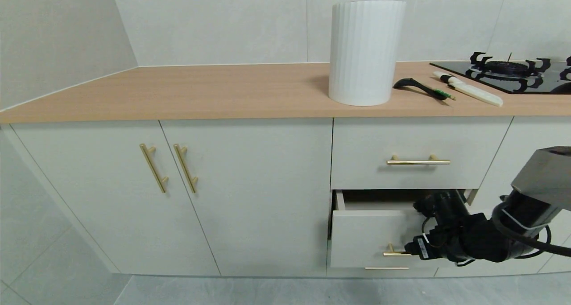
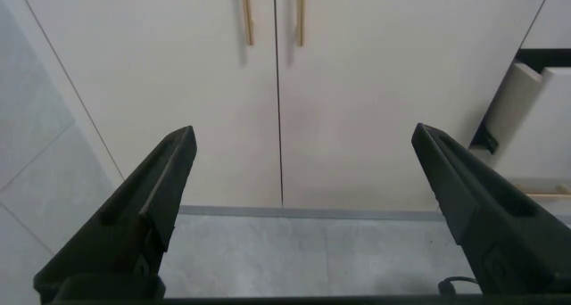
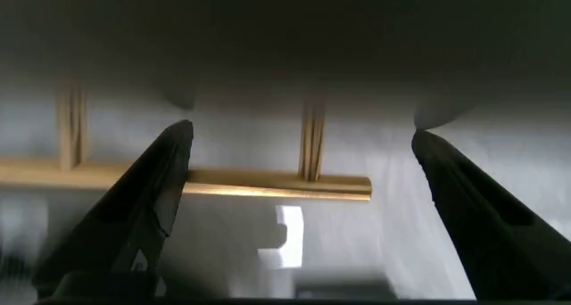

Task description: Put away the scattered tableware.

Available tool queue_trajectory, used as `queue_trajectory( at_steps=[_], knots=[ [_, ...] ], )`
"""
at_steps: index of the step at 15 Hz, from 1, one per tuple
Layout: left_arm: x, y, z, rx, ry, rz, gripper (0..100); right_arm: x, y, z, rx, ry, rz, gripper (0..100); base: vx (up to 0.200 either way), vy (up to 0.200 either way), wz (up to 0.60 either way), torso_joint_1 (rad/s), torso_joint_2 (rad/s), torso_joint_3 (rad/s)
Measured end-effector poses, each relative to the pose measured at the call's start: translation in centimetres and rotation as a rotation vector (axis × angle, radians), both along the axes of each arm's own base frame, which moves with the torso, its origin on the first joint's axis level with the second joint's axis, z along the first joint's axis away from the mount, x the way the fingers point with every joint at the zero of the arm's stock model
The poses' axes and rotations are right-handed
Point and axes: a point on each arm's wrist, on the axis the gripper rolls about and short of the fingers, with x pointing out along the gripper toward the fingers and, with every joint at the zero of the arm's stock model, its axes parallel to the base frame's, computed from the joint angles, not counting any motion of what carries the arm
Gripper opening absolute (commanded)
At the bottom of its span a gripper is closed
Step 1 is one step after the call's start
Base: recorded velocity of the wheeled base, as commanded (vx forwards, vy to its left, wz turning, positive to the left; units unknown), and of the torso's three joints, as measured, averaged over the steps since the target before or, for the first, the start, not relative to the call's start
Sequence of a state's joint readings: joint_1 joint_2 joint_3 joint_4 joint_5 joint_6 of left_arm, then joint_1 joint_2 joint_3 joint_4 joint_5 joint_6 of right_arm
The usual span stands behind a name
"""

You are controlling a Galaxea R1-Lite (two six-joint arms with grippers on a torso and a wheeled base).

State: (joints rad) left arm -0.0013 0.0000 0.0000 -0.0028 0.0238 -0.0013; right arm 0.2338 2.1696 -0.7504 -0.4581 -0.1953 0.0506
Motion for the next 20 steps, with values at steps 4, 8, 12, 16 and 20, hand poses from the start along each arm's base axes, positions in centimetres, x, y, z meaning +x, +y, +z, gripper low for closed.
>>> queue_trajectory(
  at_steps=[4, 8, 12, 16, 20],
  knots=[
    [0.0, 0.0, 0.0, 0.0, 0.0, 0.0, 100, -3.2, 1.3, 7.2, 0.035, -0.068, 0.072, 100, 0.0, 0.0, 0.0, 0.0, 0.0, 0.0],
    [0.0, 0.0, 0.0, 0.0, 0.0, 0.0, 100, -5.7, 2.2, 12.3, 0.088, -0.202, 0.122, 100, 0.0, 0.0, 0.0, 0.0, 0.0, 0.0],
    [0.0, 0.0, 0.0, 0.0, 0.0, 0.0, 100, -5.0, 2.6, 12.7, 0.14, -0.262, 0.092, 100, 0.0, 0.0, 0.0, 0.0, 0.0, 0.0],
    [0.0, 0.0, 0.0, 0.0, 0.0, -0.001, 100, -2.8, 3.5, 10.8, 0.178, -0.326, 0.04, 100, 0.0, 0.0, 0.0, 0.0, 0.0, 0.0],
    [0.0, 0.0, 0.0, 0.0, 0.0, 0.0, 100, -0.8, 4.0, 8.2, 0.163, -0.334, -0.025, 100, 0.0, 0.0, 0.0, 0.0, 0.0, 0.0]
  ],
)
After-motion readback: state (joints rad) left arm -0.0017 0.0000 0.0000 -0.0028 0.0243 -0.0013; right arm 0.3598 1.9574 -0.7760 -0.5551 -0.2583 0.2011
